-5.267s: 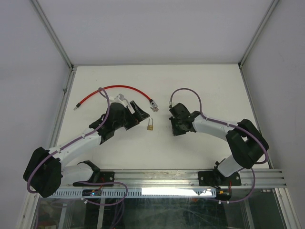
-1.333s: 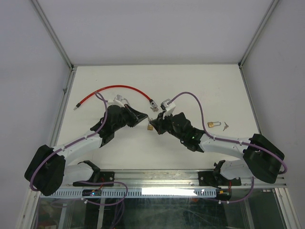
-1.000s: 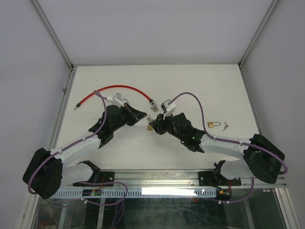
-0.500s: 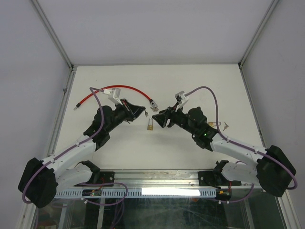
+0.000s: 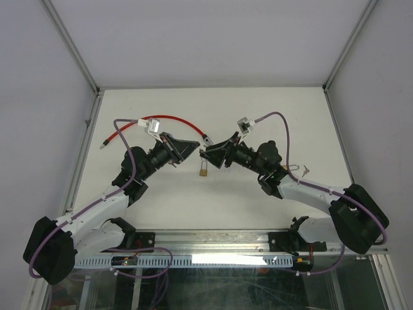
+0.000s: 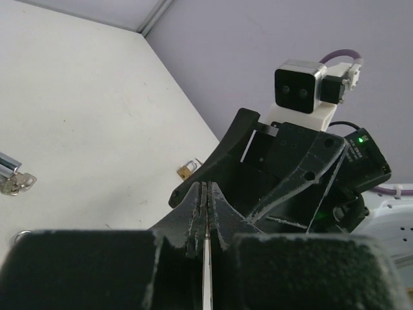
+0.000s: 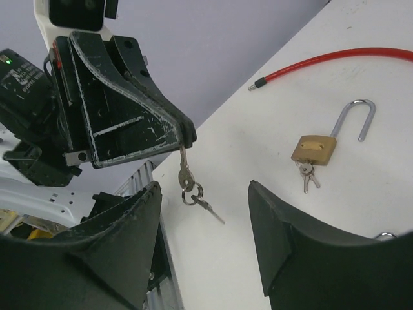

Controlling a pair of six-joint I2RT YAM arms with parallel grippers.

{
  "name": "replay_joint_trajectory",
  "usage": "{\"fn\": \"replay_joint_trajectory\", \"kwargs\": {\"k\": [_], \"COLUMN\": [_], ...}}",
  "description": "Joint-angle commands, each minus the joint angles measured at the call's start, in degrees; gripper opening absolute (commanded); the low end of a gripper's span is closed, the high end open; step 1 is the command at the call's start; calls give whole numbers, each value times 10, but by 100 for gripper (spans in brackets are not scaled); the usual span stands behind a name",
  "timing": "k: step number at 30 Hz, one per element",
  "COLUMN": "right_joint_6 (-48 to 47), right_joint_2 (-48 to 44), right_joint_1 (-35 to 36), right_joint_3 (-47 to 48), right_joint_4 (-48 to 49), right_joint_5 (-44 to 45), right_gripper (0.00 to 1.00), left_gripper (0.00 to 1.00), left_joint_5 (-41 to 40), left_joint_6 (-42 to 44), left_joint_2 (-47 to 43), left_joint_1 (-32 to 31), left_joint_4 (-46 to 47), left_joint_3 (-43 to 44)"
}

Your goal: Unlock with the key

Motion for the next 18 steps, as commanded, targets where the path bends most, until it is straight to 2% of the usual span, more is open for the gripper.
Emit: {"fn": "replay_joint_trajectory", "kwargs": {"k": [1, 11, 18], "right_joint_6": [47, 75, 87], "right_joint_2": [15, 47, 64], "right_joint_1": [-7, -10, -10], "right_joint_3": [2, 8, 7], "right_joint_4": [119, 169, 196], "right_joint_5": [-35, -59, -62], "right_gripper": [58, 40, 31], "left_gripper": [0, 0, 0], "left_joint_5": [13, 10, 11], "left_joint_6": [-21, -32, -34], "left_joint_2": [-19, -29, -30], "left_joint_1": [3, 4, 3], "left_joint_4": [60, 66, 67], "left_joint_3": [-5, -7, -7]}}
